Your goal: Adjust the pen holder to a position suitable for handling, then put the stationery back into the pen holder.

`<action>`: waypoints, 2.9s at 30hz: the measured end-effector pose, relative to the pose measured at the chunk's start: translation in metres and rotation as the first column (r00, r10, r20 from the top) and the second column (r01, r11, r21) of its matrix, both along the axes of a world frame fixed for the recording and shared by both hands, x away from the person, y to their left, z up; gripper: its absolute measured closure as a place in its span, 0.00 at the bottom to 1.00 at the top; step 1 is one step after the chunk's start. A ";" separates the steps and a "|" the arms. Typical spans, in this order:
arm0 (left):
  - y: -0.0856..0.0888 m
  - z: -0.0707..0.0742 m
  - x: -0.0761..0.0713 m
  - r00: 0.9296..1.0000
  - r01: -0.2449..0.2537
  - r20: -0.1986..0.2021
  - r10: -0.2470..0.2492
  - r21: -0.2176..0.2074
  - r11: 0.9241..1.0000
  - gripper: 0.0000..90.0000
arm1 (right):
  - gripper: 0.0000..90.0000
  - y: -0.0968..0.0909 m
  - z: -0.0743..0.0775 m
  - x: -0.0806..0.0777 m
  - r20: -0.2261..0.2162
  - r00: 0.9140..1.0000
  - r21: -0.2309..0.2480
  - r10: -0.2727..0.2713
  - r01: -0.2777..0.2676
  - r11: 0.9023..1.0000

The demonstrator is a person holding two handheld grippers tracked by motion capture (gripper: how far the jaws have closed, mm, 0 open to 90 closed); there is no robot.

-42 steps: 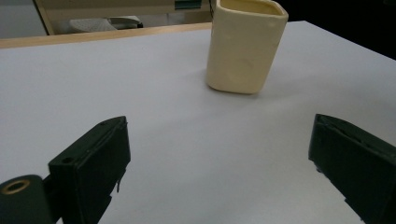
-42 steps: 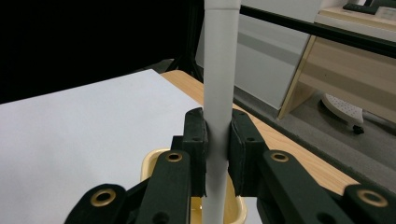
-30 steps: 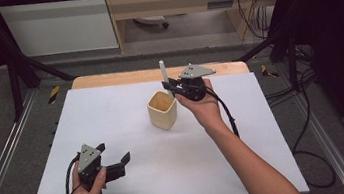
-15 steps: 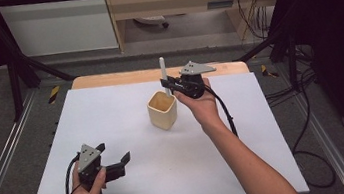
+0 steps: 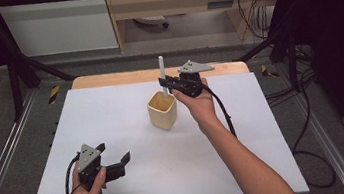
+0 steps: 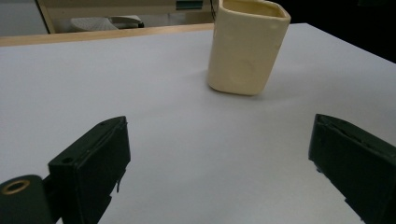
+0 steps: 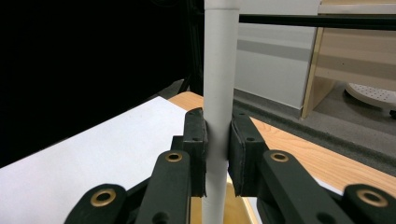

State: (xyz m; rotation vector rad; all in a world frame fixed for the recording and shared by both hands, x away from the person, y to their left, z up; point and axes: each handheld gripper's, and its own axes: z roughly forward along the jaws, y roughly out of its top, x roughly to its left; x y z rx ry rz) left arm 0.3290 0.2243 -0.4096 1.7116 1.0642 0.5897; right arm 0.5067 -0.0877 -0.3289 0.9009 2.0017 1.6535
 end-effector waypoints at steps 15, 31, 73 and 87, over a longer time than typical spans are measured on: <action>-0.001 0.000 -0.001 1.000 0.008 -0.004 -0.008 0.004 1.000 0.06 | 0.87 0.013 -0.005 0.003 -0.011 1.000 -0.014 0.010 -0.010 1.000; -0.002 0.000 0.000 1.000 0.010 -0.003 -0.010 0.002 1.000 0.06 | 0.87 0.015 -0.014 0.010 -0.039 0.999 -0.030 -0.007 0.006 1.000; -0.002 0.000 0.000 1.000 0.013 -0.003 -0.013 -0.003 1.000 0.06 | 0.87 0.022 -0.028 0.016 -0.096 0.995 -0.069 -0.011 0.004 0.998; -0.002 0.000 0.000 1.000 0.014 -0.003 -0.014 -0.003 1.000 0.06 | 0.87 0.024 -0.031 0.016 -0.113 0.994 -0.082 -0.008 -0.001 0.997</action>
